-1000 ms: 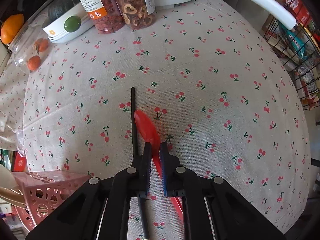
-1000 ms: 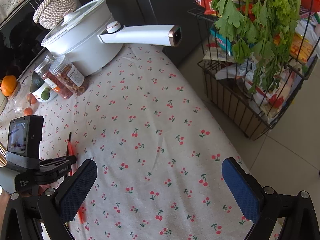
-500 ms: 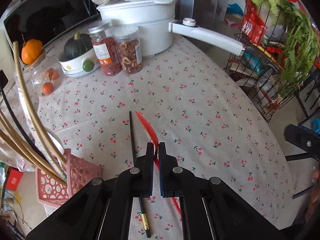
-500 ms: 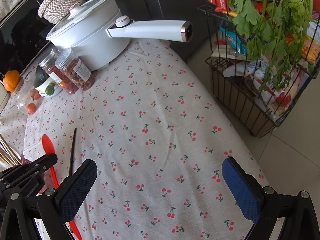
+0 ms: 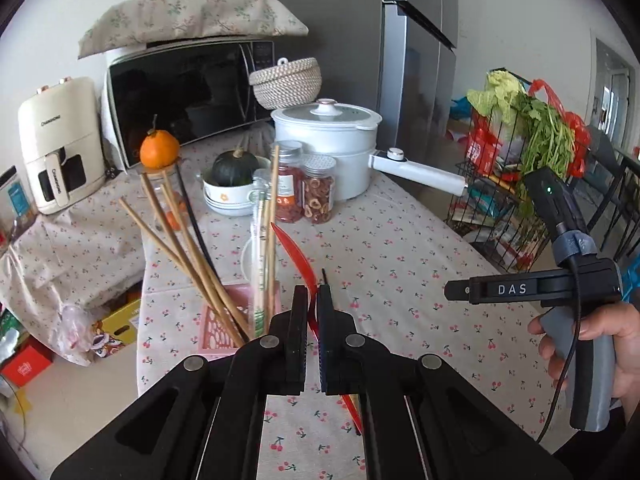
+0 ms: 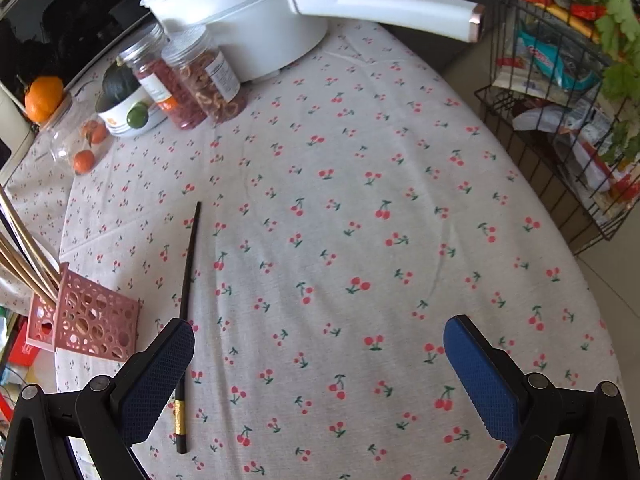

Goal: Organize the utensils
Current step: 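Lift the red spoon with the left tool while the right tool grasps the black chopstick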

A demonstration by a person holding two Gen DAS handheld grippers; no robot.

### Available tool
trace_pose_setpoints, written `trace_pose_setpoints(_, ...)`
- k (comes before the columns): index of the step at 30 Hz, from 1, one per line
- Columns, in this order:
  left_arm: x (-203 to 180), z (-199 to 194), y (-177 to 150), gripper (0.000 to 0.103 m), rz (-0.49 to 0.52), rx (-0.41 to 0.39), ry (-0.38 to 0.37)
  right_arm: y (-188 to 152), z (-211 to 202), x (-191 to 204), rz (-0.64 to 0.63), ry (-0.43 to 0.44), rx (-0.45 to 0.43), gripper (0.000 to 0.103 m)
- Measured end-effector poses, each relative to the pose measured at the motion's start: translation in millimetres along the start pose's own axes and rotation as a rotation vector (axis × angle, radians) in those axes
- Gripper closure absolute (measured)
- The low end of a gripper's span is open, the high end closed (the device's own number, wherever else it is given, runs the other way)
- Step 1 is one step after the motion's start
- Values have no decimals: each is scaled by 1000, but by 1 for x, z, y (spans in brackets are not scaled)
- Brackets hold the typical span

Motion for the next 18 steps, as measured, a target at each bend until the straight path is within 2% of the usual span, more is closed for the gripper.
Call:
trace_pose_setpoints(4, 31, -6, -2, 99, -58, -32, 18, -2, 30, 29, -62, 9, 80, 1)
trace_pose_setpoints(7, 54, -11, -5, 99, -118, -33, -10, 2, 51, 49, -87, -2, 116, 1)
trace_pose_setpoints(13, 89, -24, -2, 99, -194, -68, -2, 19, 90, 90, -142, 8, 167, 12)
trace_pose_setpoints(15, 96, -29, 0, 99, -203, -82, 2, 29, 100, 98, -148, -3, 162, 22)
trace_pose_setpoints(17, 102, -35, 2, 99, -204, -97, 15, 37, 110, 105, -153, 7, 168, 50)
trace_pose_setpoints(18, 103, -38, 2, 99, -203, -106, 20, 40, 115, 108, -152, 16, 176, 55)
Point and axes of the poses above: each gripper's, at about its wrist camera, not at the fingertips, and z roughly the way its jaws point, x to its left, y to its top, the point moved 6 cm from there along z, roughly the way its jaws point, and after that the axes turned 11 degrees about x, right-handed, at the moved point
